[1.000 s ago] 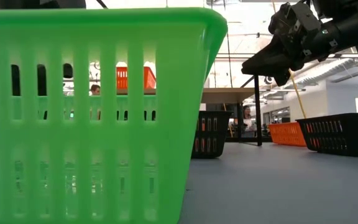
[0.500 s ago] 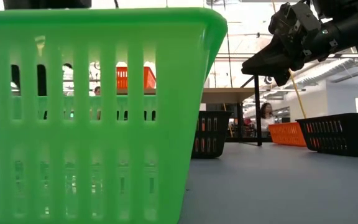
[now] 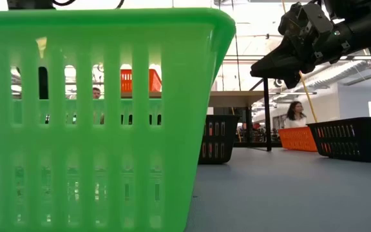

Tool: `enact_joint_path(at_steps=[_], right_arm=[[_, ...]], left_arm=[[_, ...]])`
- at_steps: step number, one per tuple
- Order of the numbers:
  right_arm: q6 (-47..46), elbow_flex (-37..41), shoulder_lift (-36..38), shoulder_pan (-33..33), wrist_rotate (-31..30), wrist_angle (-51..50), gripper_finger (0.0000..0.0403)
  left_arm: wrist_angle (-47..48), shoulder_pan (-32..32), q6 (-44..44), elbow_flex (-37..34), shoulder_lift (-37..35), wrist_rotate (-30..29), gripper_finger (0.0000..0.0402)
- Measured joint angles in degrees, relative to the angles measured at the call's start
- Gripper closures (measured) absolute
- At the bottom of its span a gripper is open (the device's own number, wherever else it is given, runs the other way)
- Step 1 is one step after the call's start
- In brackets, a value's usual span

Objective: Stack baskets on shelf by color
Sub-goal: Put the left black bin on the shelf

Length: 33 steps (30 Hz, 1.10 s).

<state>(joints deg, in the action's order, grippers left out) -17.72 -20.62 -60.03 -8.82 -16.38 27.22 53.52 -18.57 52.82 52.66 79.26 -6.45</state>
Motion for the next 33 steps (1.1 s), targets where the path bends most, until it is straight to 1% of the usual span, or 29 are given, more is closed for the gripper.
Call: enact_joint_path(at_steps=[7,10,12,17,26,29,33], right_arm=[[0.42,0.00,0.00,0.00,0.00,-0.02,0.0323],[0.42,0.00,0.00,0.00,0.00,-0.02,0.0323],[0.42,0.00,0.00,-0.01,0.00,0.00,0.0323],[0.42,0.00,0.00,0.00,0.00,0.00,0.0323],[0.66,-0.02,0.00,-0.02,0.00,1.33,0.0323],[0.74,-0.02,0.00,0.00,0.00,1.29,0.0323],[0.66,-0.02,0.00,0.00,0.00,1.29,0.0323]], left_arm=[[-1.57,-3.47,-5.34,0.00,0.39,0.41,0.0263],[-3.19,-3.87,-6.24,-0.33,0.61,0.33,0.0241],[-4.18,-3.98,-6.23,-1.28,0.66,0.24,0.0234],[-5.64,-4.06,-5.84,-3.83,0.66,1.70,0.0234],[-5.39,-2.91,-5.87,-3.92,0.64,1.70,0.0255],[-5.09,-2.47,-5.34,-2.95,0.14,1.94,0.0261],[-4.08,-2.46,-7.11,-0.84,0.07,1.74,0.0265]])
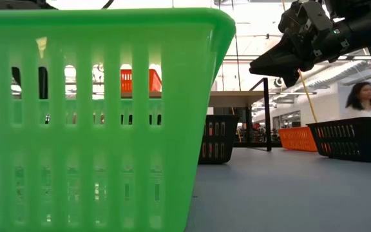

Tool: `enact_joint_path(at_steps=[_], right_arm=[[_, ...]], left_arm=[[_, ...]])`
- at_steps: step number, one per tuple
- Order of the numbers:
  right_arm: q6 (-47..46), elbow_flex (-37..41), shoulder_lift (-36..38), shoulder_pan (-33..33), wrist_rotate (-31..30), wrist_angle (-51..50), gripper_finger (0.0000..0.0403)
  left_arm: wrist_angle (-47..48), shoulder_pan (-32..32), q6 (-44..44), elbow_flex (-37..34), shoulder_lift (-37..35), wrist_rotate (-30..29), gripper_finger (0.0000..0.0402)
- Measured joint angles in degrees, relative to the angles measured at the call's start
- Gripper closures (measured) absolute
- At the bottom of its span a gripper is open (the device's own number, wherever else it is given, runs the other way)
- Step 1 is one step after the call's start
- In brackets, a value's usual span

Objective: Stack baskets on shelf by color
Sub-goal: Put the left black bin on the shelf

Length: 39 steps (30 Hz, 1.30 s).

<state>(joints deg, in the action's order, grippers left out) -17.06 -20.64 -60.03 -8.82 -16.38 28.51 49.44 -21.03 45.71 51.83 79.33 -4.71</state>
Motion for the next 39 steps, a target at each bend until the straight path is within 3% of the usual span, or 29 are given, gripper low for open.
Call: enact_joint_path(at_steps=[6,16,33,39], right_arm=[[0.00,0.00,0.00,0.00,0.00,-0.02,0.0323],[0.13,0.00,0.00,0.00,0.00,-0.16,0.0323],[-0.09,0.00,0.00,0.00,0.00,-0.04,0.0323],[0.13,0.00,0.00,-0.02,0.00,-0.09,0.0323]], left_arm=[[6.40,0.01,0.16,-1.13,0.13,-5.80,0.0266],[1.42,0.01,0.03,-6.67,0.26,-4.28,0.0266],[1.90,-0.48,-0.39,-5.34,-0.12,-4.66,0.0265],[1.32,-0.43,1.30,-7.58,0.20,-5.39,0.0239]])
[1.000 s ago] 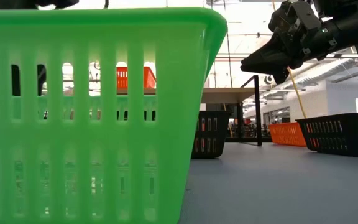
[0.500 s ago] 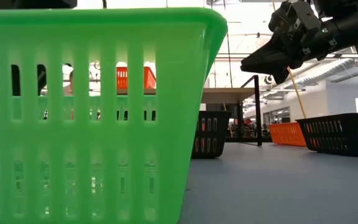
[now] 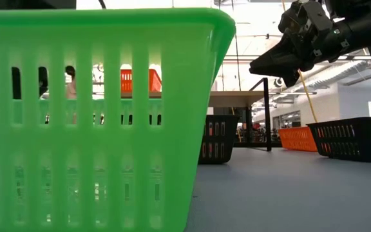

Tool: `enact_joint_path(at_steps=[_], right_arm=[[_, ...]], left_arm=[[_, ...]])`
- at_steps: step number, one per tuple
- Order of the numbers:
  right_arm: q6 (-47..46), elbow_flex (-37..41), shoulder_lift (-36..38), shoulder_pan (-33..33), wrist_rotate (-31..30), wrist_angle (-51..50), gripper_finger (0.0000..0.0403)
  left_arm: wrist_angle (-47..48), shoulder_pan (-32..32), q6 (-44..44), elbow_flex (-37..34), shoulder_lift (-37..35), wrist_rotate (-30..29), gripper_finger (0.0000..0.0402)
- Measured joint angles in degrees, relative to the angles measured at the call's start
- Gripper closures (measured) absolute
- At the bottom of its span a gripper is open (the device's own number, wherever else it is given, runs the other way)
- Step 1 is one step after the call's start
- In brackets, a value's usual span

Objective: Stack baskets on shelf by color
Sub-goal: Put the left black bin on the shelf

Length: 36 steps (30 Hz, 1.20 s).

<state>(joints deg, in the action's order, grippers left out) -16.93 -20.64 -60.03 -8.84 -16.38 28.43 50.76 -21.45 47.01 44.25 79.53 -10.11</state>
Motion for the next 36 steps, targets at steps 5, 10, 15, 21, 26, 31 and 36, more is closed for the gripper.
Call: enact_joint_path(at_steps=[5,10,15,21,26,31,36], right_arm=[[0.02,0.00,0.02,0.00,0.00,0.03,0.0323],[0.02,0.00,0.01,0.00,0.00,0.04,0.0323],[0.02,0.00,0.02,0.00,0.00,0.06,0.0323],[0.02,0.00,0.02,0.00,0.00,0.04,0.0323],[0.07,0.00,0.02,0.00,0.00,0.05,0.0323],[0.71,0.00,0.00,0.00,0.00,0.04,0.0323],[1.14,0.00,0.02,0.00,0.15,-0.33,0.0323]], left_arm=[[0.12,0.09,1.81,-0.57,0.00,0.14,0.0251],[-0.02,0.11,2.21,-0.57,0.00,0.97,0.0336],[0.00,0.30,3.40,-0.55,0.00,2.03,0.0388],[2.18,0.86,4.52,2.66,0.00,2.78,0.0389],[11.52,0.86,4.36,9.59,0.00,2.48,0.0389],[19.50,0.72,4.18,16.39,0.00,0.69,0.0394],[25.49,-0.11,6.47,21.07,-0.02,-0.46,0.0393]])
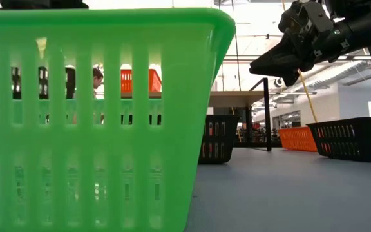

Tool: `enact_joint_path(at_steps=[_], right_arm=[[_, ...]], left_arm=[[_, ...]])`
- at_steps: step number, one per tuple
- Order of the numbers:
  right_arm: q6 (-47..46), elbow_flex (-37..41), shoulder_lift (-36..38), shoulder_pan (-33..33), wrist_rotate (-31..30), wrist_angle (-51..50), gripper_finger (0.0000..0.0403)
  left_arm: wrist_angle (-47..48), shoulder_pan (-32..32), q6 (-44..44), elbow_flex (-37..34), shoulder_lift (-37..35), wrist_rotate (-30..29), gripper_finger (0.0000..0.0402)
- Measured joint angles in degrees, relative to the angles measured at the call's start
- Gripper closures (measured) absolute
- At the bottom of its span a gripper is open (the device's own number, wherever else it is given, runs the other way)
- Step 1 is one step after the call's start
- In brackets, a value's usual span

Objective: Stack baskets on shelf by color
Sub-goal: Put the left black bin on the shelf

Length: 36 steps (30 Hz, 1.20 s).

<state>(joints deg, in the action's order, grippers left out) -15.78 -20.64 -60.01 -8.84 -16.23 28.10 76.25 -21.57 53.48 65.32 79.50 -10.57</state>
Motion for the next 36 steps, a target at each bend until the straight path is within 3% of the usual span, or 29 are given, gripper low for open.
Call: enact_joint_path(at_steps=[10,16,24,36], right_arm=[[1.96,0.00,0.00,0.00,-0.03,-0.49,0.0323],[1.96,0.00,0.00,-0.02,0.00,-1.26,0.0323],[1.61,1.61,0.00,-0.07,0.00,-1.73,0.0323],[1.48,2.66,0.00,-0.07,0.03,-1.30,0.0323]], left_arm=[[14.04,-2.14,2.45,8.95,0.00,-0.30,0.0395],[14.01,-1.98,-9.39,9.37,-0.92,-0.04,0.0394],[13.89,0.84,-17.20,10.38,-0.88,-0.91,0.0392],[10.06,0.88,-34.85,25.95,-0.94,-3.01,0.0395]])
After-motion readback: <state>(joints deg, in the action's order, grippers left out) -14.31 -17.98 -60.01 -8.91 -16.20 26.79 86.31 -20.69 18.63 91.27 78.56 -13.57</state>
